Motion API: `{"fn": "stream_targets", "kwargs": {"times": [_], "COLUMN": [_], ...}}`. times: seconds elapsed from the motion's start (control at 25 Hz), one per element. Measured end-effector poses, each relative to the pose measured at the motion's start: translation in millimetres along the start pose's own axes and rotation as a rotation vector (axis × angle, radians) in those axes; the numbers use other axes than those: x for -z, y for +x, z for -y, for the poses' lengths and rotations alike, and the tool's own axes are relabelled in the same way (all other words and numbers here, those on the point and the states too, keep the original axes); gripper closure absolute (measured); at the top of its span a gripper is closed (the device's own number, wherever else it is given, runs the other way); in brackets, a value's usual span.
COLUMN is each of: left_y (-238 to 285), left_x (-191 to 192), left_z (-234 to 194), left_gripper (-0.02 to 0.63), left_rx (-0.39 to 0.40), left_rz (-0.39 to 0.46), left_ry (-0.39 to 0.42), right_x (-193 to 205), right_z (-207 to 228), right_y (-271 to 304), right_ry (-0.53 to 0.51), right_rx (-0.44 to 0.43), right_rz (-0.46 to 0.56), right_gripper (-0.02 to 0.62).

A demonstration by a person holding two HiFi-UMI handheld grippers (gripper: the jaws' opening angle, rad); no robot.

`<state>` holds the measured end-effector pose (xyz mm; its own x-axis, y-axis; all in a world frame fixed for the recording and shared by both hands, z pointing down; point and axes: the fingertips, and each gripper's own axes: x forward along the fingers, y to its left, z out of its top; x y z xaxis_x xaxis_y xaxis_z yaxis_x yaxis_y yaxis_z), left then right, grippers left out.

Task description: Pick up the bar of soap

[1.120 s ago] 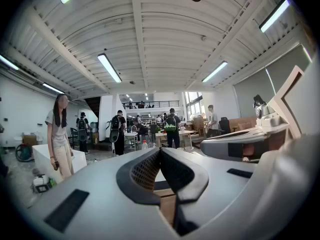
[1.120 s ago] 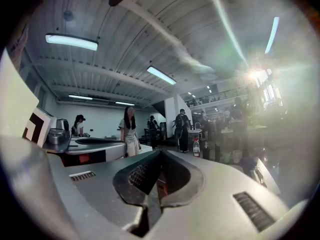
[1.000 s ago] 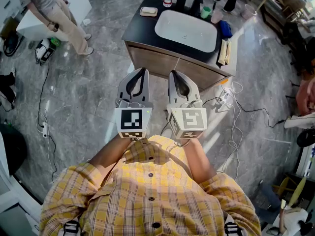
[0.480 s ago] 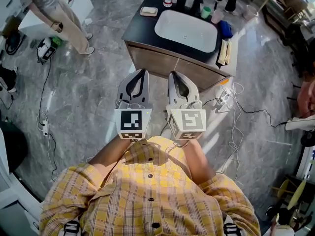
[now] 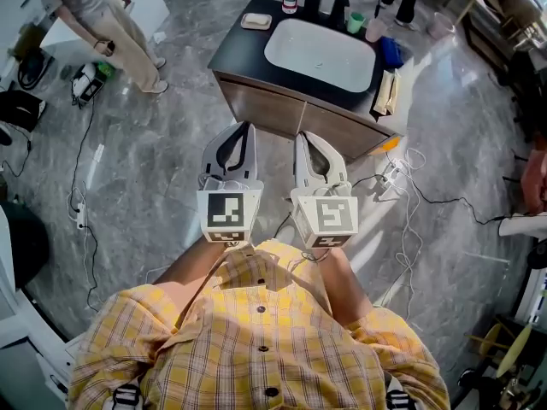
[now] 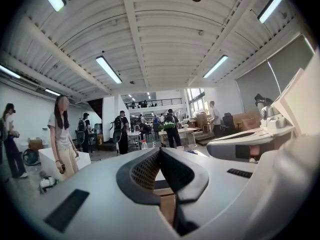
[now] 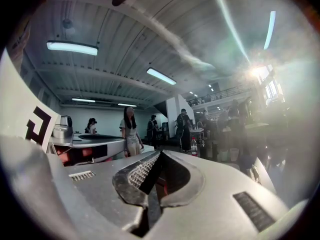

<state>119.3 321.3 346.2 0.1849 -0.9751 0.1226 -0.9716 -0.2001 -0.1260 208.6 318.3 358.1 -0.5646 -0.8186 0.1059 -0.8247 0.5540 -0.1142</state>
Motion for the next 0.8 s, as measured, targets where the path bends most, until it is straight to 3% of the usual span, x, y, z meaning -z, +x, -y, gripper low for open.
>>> {"fn": "stream_targets", "kwargs": {"times": [0.2,0.4,0.6,0.8], "left_y": [9.0,32.8,86.0,180.5], "left_x": [2.5,7.7,15.0,6.6], "left_z": [8.0,-11.8,-47.7,-112.2], "left_gripper": [0.595,0.595,0.595,0.595], "left_rx": [-0.034,-0.058,-0.038,-0.011], "left_rz": [-0.005,-0.012,0.006,0.038], "left_ry": [0.002,-0.010,-0.022,-0.054], "right_x": [6.2,8.2,10.7,-1.5], "right_z": [19.7,28.9,31.4,52.9], "right_y": [-0.6,24.1,84.6,184.7], "right_ry": [-0.001,0.004,-0.016,-0.035], "right_rx": [-0.013,-0.014,-0.006,0.051], "right_rz": [-0.002,-0.009,-0.018,-0.003], "right_gripper": [0.577,0.577,0.577,0.577]}}
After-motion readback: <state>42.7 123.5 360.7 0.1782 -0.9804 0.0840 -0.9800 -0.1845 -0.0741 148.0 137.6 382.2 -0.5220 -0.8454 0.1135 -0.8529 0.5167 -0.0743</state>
